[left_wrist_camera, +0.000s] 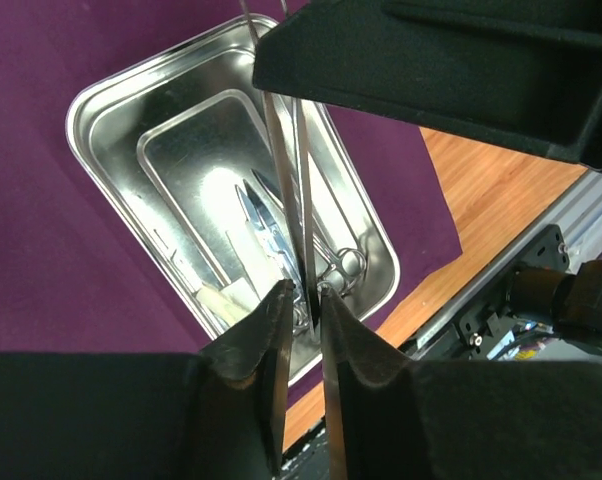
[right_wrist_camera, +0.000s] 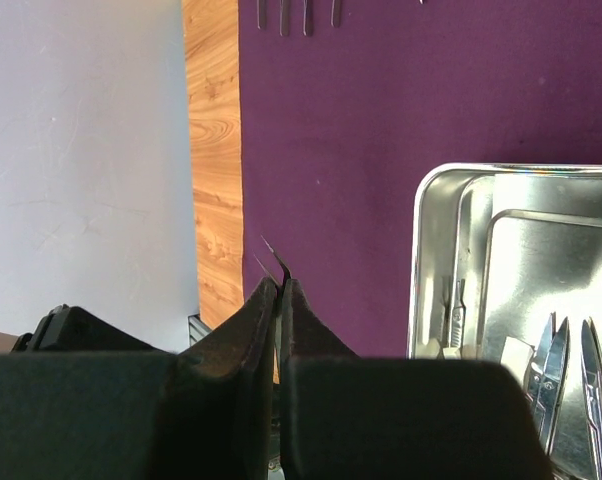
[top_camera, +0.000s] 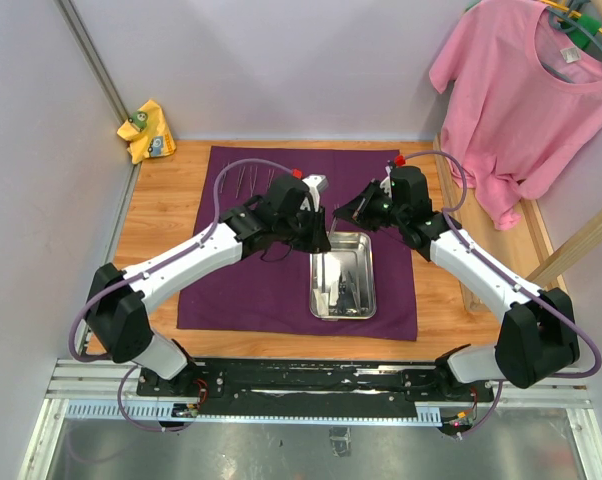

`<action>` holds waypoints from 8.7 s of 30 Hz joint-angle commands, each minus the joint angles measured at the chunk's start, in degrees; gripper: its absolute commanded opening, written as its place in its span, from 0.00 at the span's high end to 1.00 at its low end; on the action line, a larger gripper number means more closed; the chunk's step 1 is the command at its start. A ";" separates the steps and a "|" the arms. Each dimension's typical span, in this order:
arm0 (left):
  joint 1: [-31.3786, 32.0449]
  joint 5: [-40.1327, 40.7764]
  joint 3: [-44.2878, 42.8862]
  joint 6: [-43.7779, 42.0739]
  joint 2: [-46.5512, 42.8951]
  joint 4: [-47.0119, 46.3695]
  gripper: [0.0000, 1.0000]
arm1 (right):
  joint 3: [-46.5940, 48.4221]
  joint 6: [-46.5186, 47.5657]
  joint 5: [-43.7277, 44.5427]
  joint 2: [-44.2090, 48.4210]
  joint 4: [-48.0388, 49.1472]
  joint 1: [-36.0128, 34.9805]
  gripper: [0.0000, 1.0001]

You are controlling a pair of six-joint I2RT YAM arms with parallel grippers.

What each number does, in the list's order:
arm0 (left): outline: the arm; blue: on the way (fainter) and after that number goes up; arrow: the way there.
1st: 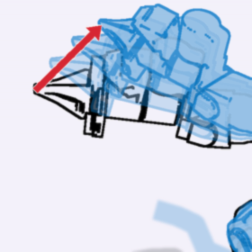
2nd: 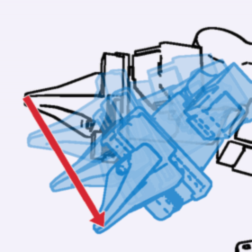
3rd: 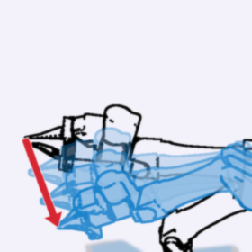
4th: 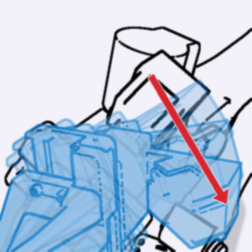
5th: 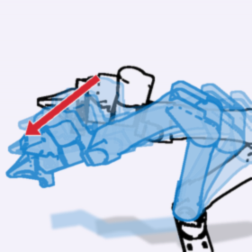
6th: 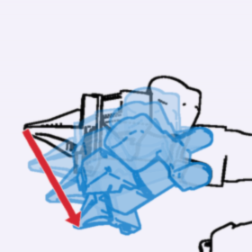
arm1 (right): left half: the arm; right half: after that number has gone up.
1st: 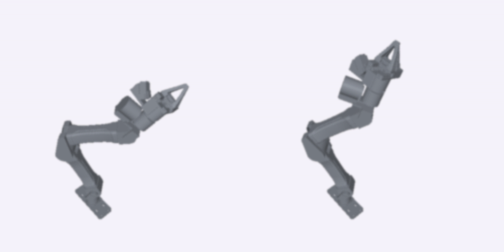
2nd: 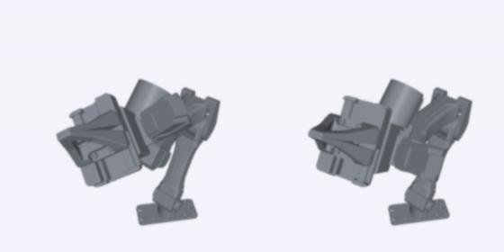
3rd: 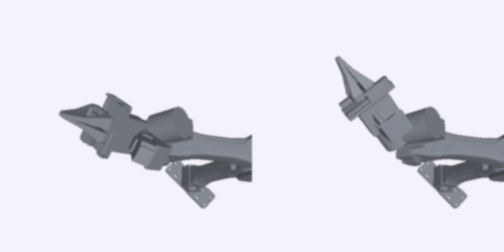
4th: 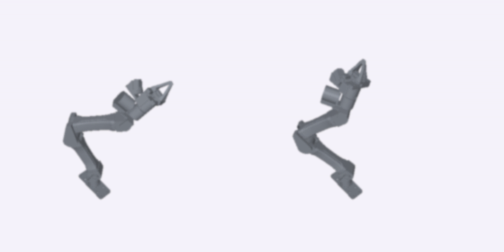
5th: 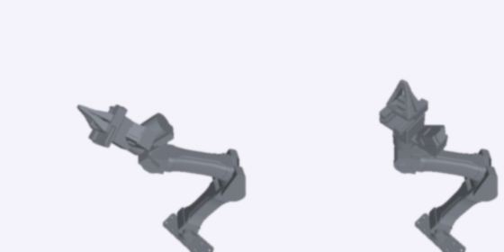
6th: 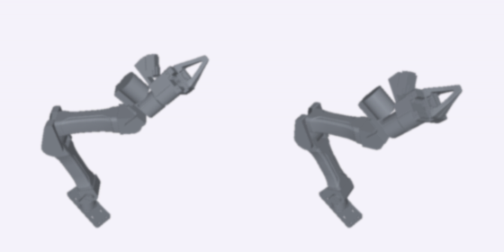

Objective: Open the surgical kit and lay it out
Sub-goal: Pick up the medical item from the container, then place the medical item in the surgical kit, then pick up the medical item from the container.

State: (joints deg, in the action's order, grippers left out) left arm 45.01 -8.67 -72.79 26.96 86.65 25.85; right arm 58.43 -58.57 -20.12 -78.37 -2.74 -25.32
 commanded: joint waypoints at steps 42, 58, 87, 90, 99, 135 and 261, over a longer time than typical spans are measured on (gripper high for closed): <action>-17.89 21.12 -43.27 -6.14 45.11 13.40 1.00 | -1.10 26.18 1.58 16.01 -25.39 11.07 0.07; -22.18 20.89 -49.46 -7.91 52.53 14.78 1.00 | -1.15 26.93 -0.72 13.35 -24.69 11.07 0.06; -22.25 20.82 -49.32 -10.42 53.76 14.85 0.84 | -2.27 26.27 -2.38 12.61 -23.38 11.03 0.05; -22.24 21.14 -49.09 -10.57 53.39 14.77 0.80 | -2.26 26.34 -2.55 12.54 -23.33 11.07 0.05; -22.25 20.23 -48.66 -10.37 50.95 14.55 0.73 | -0.64 26.92 -2.99 11.66 -25.04 10.97 0.05; -20.01 -5.60 8.76 -0.92 -14.92 -1.40 0.39 | -10.00 23.64 7.52 7.32 -25.82 -9.59 0.43; -19.96 -7.78 20.59 -4.02 -20.28 -2.88 0.35 | 4.37 22.03 25.36 -21.36 -29.29 -18.75 0.99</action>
State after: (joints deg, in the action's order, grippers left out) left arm 24.62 -15.38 -52.12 23.79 66.54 23.94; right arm 62.83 -36.67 3.07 -100.07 -30.50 -43.13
